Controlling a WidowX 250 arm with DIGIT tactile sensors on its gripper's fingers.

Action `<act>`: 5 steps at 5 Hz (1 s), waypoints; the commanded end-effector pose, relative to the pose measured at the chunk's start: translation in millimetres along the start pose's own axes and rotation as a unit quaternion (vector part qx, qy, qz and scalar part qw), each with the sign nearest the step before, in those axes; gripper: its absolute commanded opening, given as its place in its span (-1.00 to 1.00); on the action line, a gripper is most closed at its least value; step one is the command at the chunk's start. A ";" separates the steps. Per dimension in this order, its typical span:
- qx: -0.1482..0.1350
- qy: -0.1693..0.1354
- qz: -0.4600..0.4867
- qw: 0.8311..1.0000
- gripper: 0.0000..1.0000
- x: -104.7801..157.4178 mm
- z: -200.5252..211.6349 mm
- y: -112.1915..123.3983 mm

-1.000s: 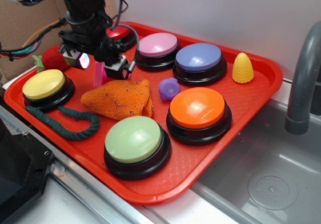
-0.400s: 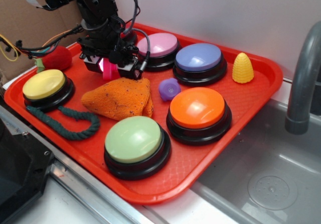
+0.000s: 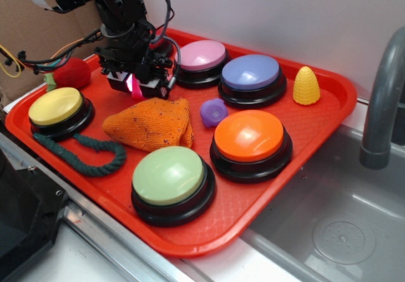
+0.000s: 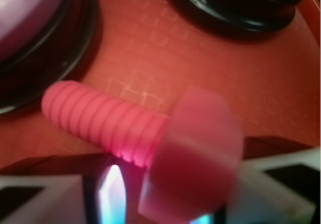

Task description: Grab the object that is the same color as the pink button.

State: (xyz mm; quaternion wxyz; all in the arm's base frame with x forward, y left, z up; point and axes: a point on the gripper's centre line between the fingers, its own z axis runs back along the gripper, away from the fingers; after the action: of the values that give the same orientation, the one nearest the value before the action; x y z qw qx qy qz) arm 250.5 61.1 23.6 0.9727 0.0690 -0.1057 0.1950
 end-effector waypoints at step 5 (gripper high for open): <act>-0.104 0.048 0.026 0.993 -1.00 -26.4 166.1 4.1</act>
State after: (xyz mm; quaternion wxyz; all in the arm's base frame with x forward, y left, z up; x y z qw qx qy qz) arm 189.8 18.2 163.2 0.9740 -0.0426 -0.0523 0.2164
